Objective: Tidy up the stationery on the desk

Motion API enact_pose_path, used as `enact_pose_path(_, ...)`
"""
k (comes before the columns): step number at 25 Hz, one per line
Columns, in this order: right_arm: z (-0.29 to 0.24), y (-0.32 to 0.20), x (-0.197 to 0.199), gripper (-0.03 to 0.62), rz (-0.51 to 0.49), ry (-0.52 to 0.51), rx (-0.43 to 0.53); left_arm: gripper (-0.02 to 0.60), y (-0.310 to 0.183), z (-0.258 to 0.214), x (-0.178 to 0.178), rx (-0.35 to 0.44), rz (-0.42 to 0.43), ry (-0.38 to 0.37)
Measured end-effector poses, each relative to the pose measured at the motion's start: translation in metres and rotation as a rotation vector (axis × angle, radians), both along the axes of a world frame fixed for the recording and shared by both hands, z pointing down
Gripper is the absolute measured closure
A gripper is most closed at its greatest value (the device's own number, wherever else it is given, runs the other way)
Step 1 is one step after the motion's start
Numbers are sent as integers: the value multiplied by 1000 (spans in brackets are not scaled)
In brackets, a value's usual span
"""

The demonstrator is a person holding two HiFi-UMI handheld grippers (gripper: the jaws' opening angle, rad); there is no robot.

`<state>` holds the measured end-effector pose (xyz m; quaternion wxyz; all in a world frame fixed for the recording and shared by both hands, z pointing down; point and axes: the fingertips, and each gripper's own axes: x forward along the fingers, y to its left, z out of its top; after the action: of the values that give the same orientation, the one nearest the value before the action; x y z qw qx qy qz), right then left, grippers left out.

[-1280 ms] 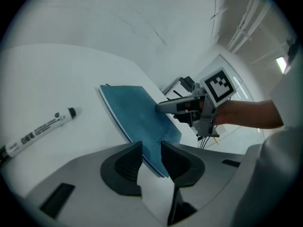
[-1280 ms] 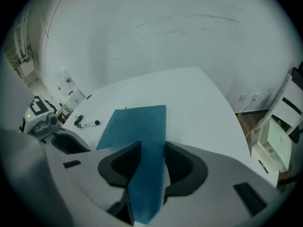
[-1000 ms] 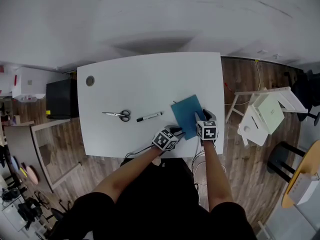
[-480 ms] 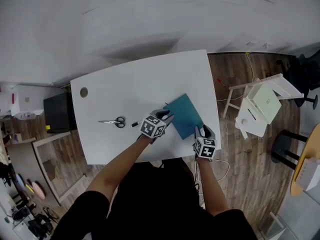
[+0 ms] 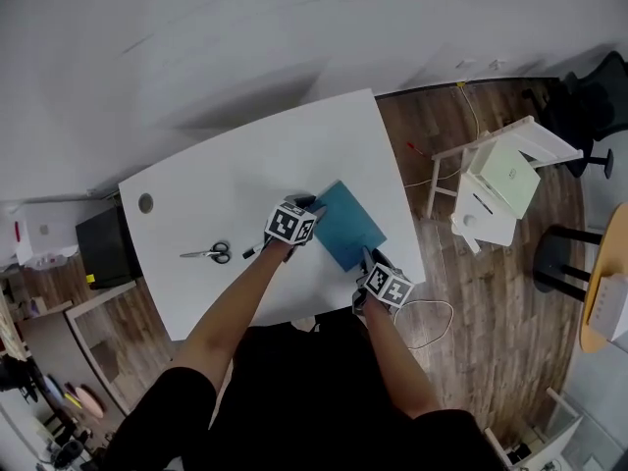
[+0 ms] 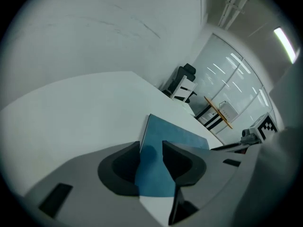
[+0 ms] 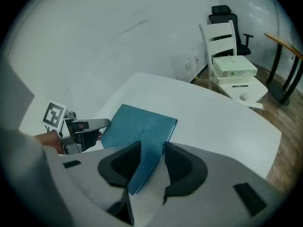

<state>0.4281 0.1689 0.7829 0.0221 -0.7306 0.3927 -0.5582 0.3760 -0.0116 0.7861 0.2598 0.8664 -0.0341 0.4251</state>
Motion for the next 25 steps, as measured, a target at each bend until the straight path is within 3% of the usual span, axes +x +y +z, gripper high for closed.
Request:
enact_pose_path(4,5,6,8,494,42,-27,4,436,-1,2,1,-8,-29,-34)
enact_pose_path(8,7,10,10,503,97,-81,20,439,1,10,-2,23,10,-75)
enact_pose_path(11,8,9,11,511,122,-112,21,444,0,11,-5,4,7,-76)
enact_pose_path(16,4,14,27,522,86,-39,-3,505,12,4,-11,-2,17,-91)
enact_pose_path(20,5,21,46,526,32,6,-25,527,36,-4,-22,-18,-23,-70)
enact_pose_path(25,4,25,65,531,-49,66,-51,537,76,-3,-45,-98,-75,-78)
